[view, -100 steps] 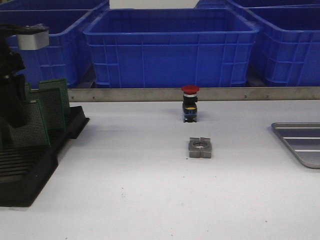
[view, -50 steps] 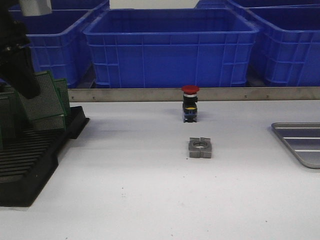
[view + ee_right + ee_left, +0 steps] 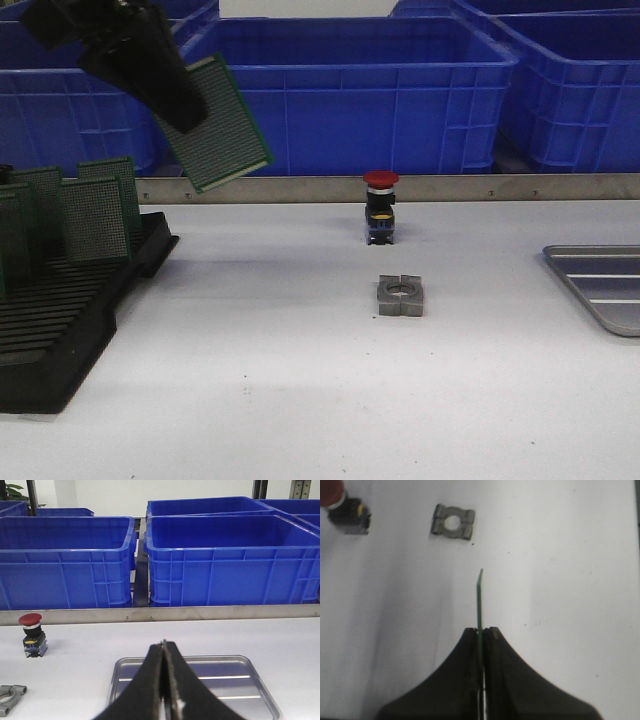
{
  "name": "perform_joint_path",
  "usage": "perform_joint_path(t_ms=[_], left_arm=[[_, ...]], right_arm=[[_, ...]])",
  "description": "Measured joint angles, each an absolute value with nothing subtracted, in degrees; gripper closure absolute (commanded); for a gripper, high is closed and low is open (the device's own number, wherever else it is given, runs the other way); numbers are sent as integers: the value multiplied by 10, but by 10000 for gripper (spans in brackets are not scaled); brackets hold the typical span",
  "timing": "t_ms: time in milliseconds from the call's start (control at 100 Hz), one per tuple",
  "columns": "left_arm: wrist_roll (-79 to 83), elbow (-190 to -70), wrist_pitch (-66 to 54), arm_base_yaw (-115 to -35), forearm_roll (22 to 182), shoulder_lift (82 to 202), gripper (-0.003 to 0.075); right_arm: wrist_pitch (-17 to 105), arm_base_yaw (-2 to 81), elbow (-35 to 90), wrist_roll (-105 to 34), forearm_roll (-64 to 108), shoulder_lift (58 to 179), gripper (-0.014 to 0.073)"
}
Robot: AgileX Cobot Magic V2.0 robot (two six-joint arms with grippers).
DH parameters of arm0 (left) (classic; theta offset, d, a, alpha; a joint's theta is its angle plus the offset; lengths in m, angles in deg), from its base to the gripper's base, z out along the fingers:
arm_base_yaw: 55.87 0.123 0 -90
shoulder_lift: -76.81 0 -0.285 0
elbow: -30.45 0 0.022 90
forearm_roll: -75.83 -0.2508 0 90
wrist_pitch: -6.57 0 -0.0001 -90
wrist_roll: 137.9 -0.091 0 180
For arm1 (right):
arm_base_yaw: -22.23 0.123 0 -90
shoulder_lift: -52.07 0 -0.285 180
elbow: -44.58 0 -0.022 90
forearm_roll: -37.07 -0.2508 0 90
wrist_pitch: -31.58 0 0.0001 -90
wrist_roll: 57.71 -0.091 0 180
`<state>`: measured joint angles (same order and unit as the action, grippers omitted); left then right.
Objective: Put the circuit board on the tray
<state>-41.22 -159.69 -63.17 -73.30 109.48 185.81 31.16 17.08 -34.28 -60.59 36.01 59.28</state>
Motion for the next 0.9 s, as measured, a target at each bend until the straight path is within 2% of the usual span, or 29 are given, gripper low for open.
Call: perform_joint_path(t_ms=[280, 490, 710, 900], left_arm=[[-407, -1597, -633, -809, 1099, 1858, 739], [-407, -1597, -633, -826, 1103, 1858, 739], [-407, -1597, -633, -826, 1111, 1858, 739], [-407, -1597, -633, -826, 1112, 1858, 739]], right_arm=[[291, 171, -337, -606, 360, 593, 663], [448, 171, -204, -616, 347, 610, 663], [676, 171, -29, -618, 337, 742, 663], [742, 171, 46, -618, 329, 830, 660]])
